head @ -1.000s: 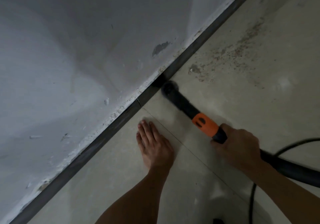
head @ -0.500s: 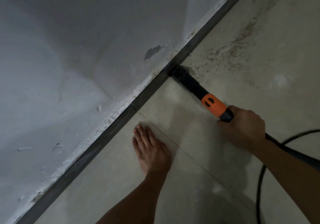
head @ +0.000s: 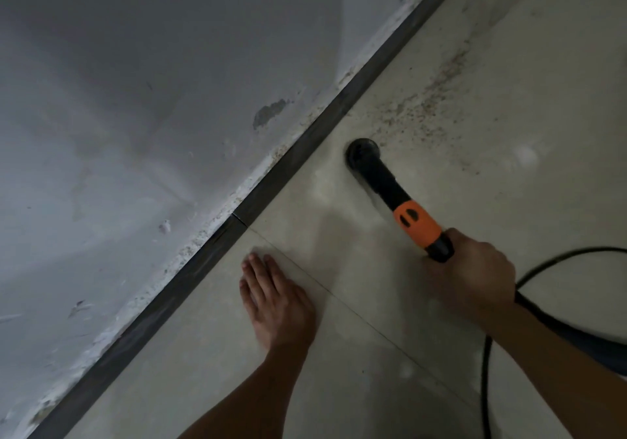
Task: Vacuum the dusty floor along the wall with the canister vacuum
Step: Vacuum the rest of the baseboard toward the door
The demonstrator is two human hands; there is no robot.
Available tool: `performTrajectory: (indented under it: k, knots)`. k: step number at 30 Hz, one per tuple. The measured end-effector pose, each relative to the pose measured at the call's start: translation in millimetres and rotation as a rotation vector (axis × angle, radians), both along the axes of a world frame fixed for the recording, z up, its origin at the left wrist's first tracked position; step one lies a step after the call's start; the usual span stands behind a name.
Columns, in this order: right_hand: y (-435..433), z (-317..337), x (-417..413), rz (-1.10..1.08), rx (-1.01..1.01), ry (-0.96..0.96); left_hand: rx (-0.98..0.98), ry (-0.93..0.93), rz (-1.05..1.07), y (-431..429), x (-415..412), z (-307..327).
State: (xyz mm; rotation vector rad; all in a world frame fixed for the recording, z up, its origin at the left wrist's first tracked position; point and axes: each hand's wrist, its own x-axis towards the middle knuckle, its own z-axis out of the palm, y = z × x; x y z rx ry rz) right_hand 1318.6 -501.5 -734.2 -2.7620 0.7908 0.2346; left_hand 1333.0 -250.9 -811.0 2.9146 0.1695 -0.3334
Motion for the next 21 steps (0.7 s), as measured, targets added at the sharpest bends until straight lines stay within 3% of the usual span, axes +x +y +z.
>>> performTrajectory:
  k: [3, 5, 8, 14, 18, 21]
  knots:
    - [5, -7, -29, 0.092, -0.035, 0.101, 0.014, 0.005, -0.001, 2, 0, -1]
    - [-7, -9, -36, 0.027, -0.043, 0.16, 0.008, 0.006, 0.003, 1, 0, -2]
    - [-33, -5, -17, -0.154, 0.006, 0.008, 0.012, 0.016, 0.005, 0, 1, -2]
    - [-18, -9, 19, 0.056, 0.009, 0.008, 0.026, 0.011, 0.005, 1, -1, -3]
    - [-32, -9, 41, -0.124, 0.005, -0.082, 0.018, 0.001, 0.014, -1, -1, -4]
    - [-25, -9, 31, -0.056, 0.044, -0.079, 0.017, -0.01, 0.015, 1, -1, -7]
